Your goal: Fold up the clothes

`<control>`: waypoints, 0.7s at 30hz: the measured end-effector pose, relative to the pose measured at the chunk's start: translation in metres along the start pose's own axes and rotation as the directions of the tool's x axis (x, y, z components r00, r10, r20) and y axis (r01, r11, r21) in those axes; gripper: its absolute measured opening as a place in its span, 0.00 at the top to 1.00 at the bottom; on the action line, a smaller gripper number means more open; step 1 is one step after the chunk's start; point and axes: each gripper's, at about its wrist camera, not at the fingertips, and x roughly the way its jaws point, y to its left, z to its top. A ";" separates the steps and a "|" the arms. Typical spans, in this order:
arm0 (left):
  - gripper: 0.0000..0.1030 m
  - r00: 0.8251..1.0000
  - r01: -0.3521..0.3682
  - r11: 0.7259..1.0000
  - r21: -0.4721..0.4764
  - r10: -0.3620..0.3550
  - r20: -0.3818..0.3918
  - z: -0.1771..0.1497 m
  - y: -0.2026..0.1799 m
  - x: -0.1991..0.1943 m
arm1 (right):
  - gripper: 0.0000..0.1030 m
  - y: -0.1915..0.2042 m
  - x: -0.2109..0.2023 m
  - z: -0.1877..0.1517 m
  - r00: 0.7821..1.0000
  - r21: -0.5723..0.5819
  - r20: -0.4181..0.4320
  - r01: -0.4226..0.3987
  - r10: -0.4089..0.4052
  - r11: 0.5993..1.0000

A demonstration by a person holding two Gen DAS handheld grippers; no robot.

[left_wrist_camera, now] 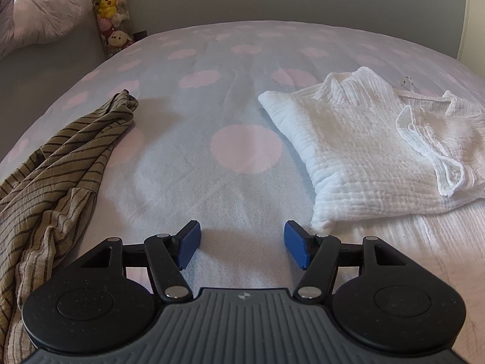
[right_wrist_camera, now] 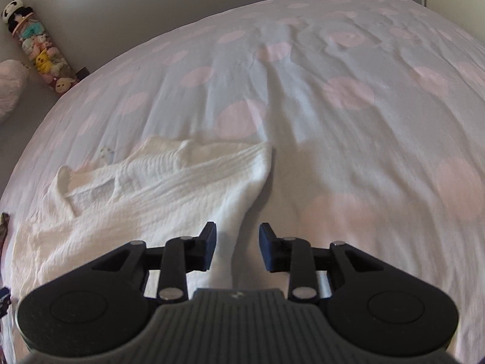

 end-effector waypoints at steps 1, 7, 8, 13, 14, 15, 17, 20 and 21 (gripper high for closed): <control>0.42 1.000 -0.005 1.000 0.005 0.005 -0.007 0.001 -0.001 -0.001 | 0.64 0.003 -0.007 -0.010 1.000 -0.014 -0.007 -0.015 0.015 1.000; 0.42 0.999 -0.022 0.999 -0.025 0.021 -0.050 0.002 -0.006 -0.007 | 0.71 0.011 -0.003 -0.055 0.993 -0.046 -0.098 0.066 -0.070 0.997; 0.42 0.998 -0.021 1.000 -0.020 0.020 -0.053 0.003 -0.006 -0.009 | 0.72 0.010 0.001 -0.060 0.988 -0.036 -0.117 0.097 -0.101 0.995; 0.42 0.999 0.005 1.000 0.009 -0.005 -0.039 0.006 -0.008 -0.026 | 0.71 0.028 -0.002 -0.063 0.972 -0.041 -0.120 0.200 -0.204 0.979; 0.42 0.999 0.028 1.000 0.008 -0.028 -0.024 0.008 -0.009 -0.031 | 0.71 0.034 -0.005 -0.063 0.966 -0.040 -0.122 0.226 -0.229 0.973; 0.42 0.998 0.061 0.998 -0.002 -0.061 -0.010 0.009 -0.009 -0.037 | 0.70 0.042 -0.010 -0.067 0.965 -0.045 -0.117 0.230 -0.233 0.972; 0.40 0.987 0.162 0.986 -0.029 -0.162 0.016 0.013 -0.013 -0.048 | 0.61 0.057 -0.022 -0.077 0.965 -0.057 -0.105 0.234 -0.239 0.970; 0.34 0.959 0.279 0.960 -0.040 -0.276 0.064 0.016 -0.020 -0.064 | 0.48 0.079 -0.040 -0.092 0.965 -0.075 -0.087 0.242 -0.248 0.967; 0.31 0.955 0.291 0.956 -0.038 -0.287 0.078 0.017 -0.023 -0.067 | 0.47 0.087 -0.046 -0.097 0.965 -0.080 -0.082 0.244 -0.251 0.966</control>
